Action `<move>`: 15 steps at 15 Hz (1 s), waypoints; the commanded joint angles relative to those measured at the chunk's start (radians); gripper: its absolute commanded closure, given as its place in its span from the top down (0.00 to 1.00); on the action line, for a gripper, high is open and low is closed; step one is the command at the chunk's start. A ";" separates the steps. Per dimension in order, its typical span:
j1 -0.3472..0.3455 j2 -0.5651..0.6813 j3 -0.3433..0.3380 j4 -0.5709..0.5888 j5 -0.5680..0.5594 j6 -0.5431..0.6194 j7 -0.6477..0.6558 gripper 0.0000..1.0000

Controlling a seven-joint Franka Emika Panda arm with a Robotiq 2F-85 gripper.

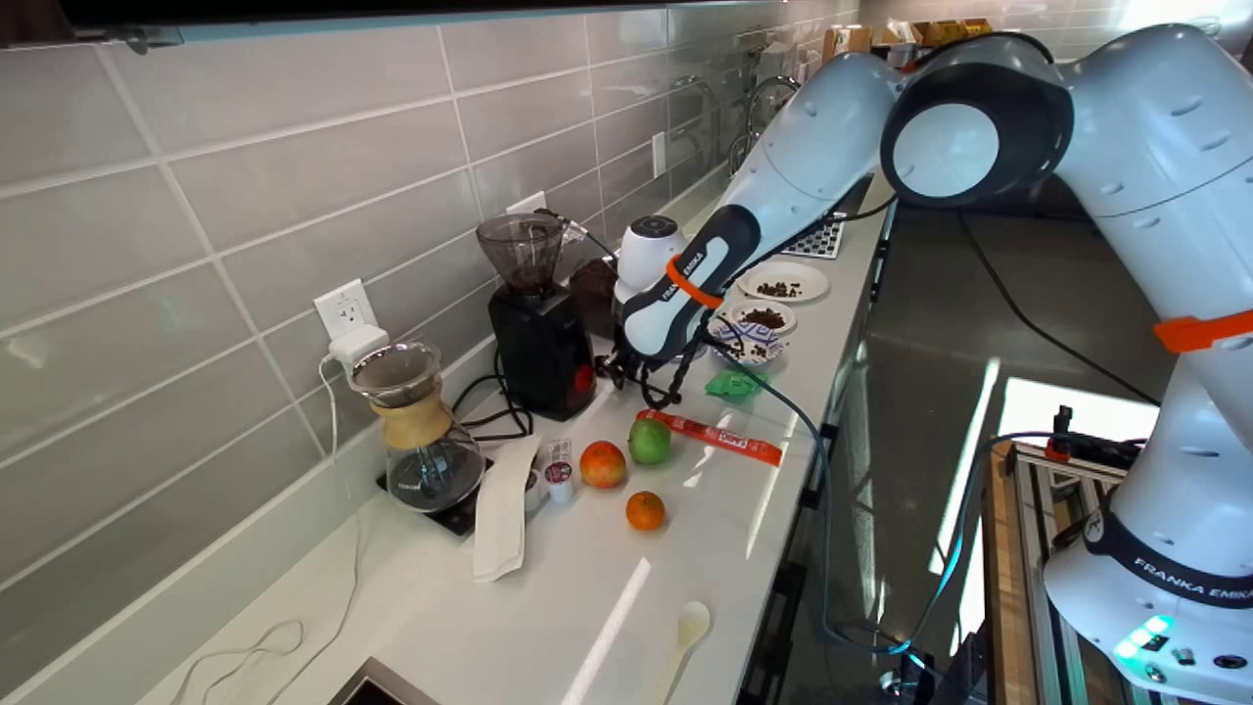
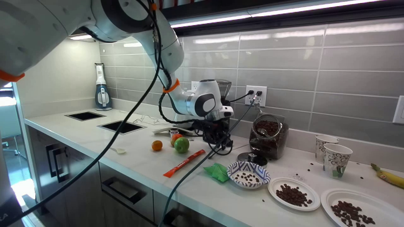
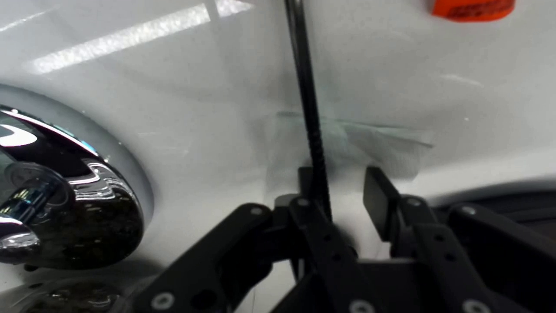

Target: Use the black spoon to place some coffee beans from the glass container on the white plate on the left.

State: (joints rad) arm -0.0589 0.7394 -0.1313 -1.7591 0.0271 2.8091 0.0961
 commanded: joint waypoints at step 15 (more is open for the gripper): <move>-0.034 -0.047 0.041 -0.010 0.039 -0.054 0.004 0.01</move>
State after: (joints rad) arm -0.0640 0.7372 -0.1277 -1.7507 0.0358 2.8069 0.1062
